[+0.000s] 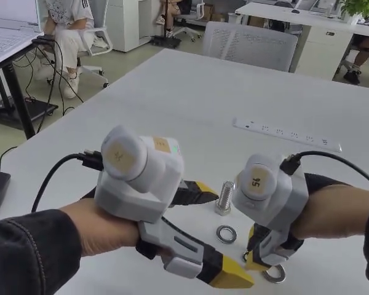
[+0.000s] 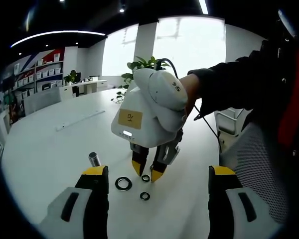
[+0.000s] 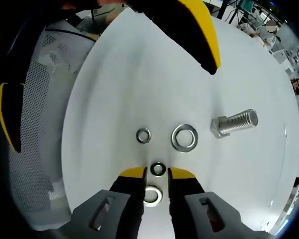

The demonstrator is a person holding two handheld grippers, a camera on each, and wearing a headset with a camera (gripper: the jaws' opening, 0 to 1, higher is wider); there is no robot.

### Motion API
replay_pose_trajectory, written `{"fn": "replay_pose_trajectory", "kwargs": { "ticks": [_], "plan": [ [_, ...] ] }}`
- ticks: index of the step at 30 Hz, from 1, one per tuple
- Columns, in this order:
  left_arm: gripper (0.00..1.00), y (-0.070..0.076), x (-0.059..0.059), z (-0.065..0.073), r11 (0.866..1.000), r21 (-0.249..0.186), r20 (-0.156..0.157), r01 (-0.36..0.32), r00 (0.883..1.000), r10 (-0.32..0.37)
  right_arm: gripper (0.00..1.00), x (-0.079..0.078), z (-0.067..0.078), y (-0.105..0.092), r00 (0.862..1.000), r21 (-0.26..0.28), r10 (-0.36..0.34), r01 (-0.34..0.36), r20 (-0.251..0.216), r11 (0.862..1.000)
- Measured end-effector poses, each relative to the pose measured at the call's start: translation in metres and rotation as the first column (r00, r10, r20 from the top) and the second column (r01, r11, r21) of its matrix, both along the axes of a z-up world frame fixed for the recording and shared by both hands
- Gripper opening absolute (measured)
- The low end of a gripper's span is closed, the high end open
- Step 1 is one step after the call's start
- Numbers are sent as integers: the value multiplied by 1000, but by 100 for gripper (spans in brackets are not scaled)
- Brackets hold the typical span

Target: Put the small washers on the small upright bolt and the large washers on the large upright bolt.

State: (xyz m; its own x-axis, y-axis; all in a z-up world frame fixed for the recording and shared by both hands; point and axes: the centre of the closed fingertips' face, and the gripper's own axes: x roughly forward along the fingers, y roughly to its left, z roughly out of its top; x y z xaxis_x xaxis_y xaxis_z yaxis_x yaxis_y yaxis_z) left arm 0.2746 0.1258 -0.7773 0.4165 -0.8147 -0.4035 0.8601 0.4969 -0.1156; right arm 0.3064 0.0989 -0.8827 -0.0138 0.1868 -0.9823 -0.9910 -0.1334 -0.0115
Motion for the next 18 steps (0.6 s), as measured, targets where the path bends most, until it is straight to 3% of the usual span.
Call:
{"fn": "replay_pose_trajectory", "kwargs": {
  "ticks": [18],
  "plan": [
    [82, -1, 1, 1, 1000, -2, 2, -1, 1000, 1, 16, 2, 0, 0, 1000, 8, -14, 14, 6, 1000]
  ]
}}
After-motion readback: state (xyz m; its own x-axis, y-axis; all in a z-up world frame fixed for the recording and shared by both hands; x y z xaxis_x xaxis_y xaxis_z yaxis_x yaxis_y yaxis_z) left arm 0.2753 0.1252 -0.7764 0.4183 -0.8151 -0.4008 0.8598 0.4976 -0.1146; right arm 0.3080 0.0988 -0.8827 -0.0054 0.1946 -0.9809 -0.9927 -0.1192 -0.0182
